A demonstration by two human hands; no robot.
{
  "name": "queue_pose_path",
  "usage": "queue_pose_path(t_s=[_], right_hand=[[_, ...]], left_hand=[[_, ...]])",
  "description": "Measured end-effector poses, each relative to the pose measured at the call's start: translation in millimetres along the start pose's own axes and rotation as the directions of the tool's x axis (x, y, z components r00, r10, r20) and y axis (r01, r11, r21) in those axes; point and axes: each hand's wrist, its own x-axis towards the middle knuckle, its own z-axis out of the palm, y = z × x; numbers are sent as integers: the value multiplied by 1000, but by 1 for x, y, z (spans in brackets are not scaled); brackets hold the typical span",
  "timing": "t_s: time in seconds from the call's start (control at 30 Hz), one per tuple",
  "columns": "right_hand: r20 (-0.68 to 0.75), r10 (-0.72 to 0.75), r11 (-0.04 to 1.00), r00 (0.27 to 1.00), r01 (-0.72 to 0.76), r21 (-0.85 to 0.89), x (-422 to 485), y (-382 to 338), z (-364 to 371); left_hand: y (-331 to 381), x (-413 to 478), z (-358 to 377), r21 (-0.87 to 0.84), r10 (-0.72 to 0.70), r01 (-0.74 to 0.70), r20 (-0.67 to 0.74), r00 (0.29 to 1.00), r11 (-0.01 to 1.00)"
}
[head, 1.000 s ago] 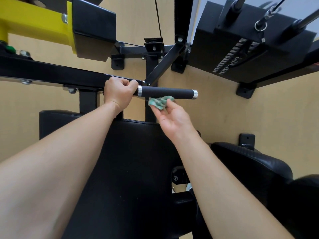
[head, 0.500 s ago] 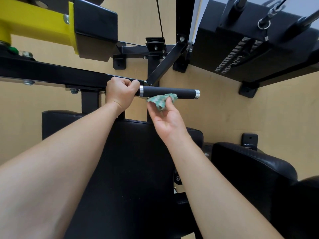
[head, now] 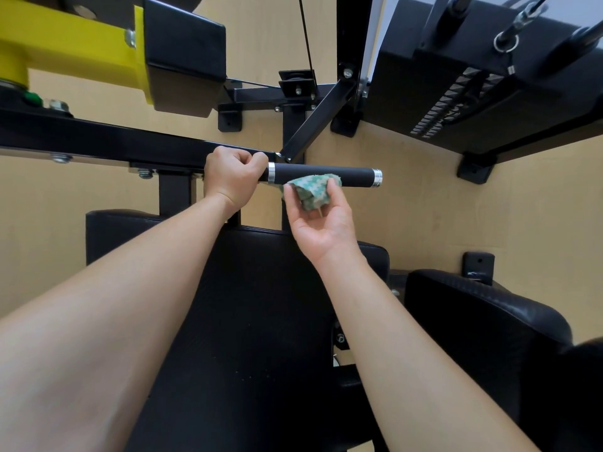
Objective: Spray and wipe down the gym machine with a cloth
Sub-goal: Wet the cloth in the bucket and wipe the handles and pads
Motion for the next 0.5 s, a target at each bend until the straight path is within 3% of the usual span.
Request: queue_pose_path(t_s=[0.23, 0.5], right_hand=[[44, 107, 989, 993, -102, -104, -2, 22, 6], [-3, 7, 999, 1000, -7, 41, 2, -21, 6]], left_hand=[[0, 1, 0, -4, -8, 8, -1, 1000, 1000], [-4, 2, 0, -31, -3, 3, 15, 1000, 1000]])
